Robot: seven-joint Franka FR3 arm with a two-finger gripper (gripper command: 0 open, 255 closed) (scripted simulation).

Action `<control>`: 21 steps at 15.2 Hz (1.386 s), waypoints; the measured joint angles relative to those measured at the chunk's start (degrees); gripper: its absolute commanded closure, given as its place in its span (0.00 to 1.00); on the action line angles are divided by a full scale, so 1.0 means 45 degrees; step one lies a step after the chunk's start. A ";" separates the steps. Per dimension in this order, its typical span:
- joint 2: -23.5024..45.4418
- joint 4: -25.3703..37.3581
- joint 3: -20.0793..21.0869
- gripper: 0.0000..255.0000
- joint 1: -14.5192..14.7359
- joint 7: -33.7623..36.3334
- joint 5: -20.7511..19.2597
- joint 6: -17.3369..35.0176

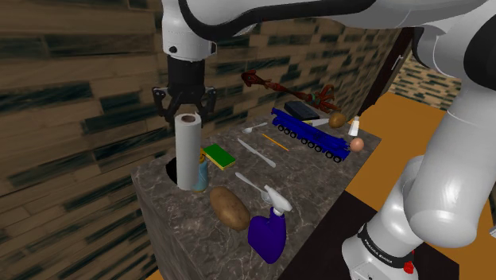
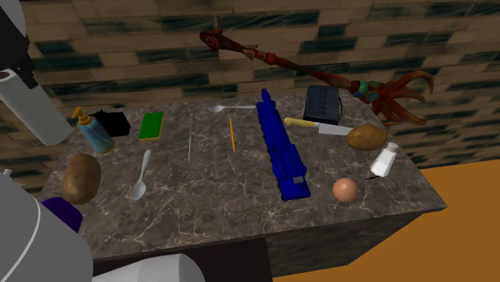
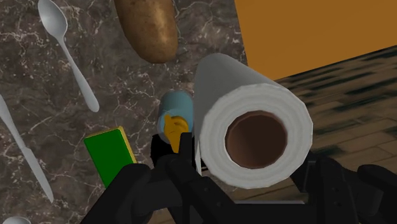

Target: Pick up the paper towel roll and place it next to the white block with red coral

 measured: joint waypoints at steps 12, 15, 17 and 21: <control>0.0258 -0.1734 -0.0018 1.00 0.0014 -0.0013 -0.0086 0.1975; 0.0448 -0.2051 -0.0028 1.00 0.0034 0.0015 -0.0157 0.2470; 0.0557 -0.2256 -0.0043 1.00 0.0034 0.0009 -0.0198 0.2775; 0.0674 -0.2585 -0.0060 1.00 0.0034 0.0006 -0.0241 0.3215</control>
